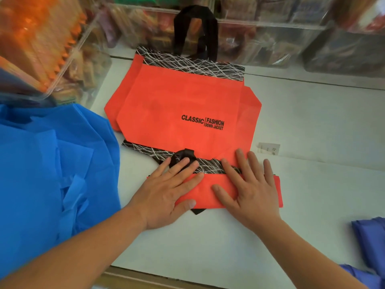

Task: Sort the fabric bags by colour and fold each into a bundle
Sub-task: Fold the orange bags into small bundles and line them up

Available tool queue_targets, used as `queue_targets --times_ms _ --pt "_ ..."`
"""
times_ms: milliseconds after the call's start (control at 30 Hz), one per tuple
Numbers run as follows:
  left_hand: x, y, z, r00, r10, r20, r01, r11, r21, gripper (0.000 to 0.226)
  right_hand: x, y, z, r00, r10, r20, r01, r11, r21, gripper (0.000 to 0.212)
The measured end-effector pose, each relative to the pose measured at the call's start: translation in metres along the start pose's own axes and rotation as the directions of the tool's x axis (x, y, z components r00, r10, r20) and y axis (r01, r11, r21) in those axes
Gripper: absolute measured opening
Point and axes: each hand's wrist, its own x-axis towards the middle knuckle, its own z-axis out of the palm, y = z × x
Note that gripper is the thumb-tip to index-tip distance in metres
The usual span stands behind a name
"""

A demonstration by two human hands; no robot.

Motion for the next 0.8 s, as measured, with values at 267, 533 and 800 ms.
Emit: queue_targets --times_ms 267,533,800 --pt "0.002 -0.004 0.002 0.999 0.012 -0.043 -0.015 0.998 -0.064 0.057 0.005 0.002 0.009 0.996 0.019 0.084 -0.011 0.995 -0.096 0.076" --pt "-0.007 0.011 -0.003 0.953 -0.124 -0.276 0.141 0.989 0.043 0.06 0.007 0.006 0.006 0.992 -0.01 0.123 0.019 0.997 -0.072 0.07" --pt "-0.02 0.049 -0.023 0.852 -0.522 0.03 0.477 0.753 -0.454 0.03 -0.028 -0.011 -0.027 0.943 -0.239 -0.23 0.264 0.961 0.086 0.044"
